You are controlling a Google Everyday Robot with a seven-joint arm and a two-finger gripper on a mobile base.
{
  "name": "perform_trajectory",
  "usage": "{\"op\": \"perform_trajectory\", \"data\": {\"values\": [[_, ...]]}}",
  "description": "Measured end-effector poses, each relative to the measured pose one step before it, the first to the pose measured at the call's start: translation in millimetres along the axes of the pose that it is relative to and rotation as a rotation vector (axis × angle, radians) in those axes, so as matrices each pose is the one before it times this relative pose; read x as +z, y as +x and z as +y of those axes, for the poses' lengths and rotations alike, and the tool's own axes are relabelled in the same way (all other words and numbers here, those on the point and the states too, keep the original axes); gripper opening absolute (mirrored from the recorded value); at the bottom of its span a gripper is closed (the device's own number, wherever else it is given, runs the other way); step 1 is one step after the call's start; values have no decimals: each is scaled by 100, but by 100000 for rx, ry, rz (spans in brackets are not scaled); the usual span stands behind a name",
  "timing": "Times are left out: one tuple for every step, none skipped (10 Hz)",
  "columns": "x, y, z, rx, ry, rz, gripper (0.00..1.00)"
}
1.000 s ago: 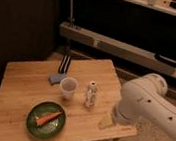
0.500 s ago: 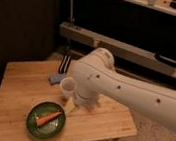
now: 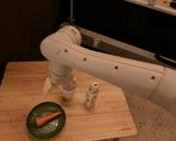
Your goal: Move the arm in a circular motion
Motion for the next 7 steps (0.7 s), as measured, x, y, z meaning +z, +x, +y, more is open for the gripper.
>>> {"op": "perform_trajectory", "data": {"values": [[193, -2820, -106, -80, 705, -424, 80], [251, -2524, -286, 602, 584, -225, 80], [672, -3249, -1342, 2303, 670, 469, 80], [522, -1742, -1002, 1850, 183, 558, 80], [368, -1340, -800, 1449, 246, 165, 80], [373, -1640, -707, 1738, -68, 156, 80], [314, -772, -381, 1280, -212, 390, 80]]}}
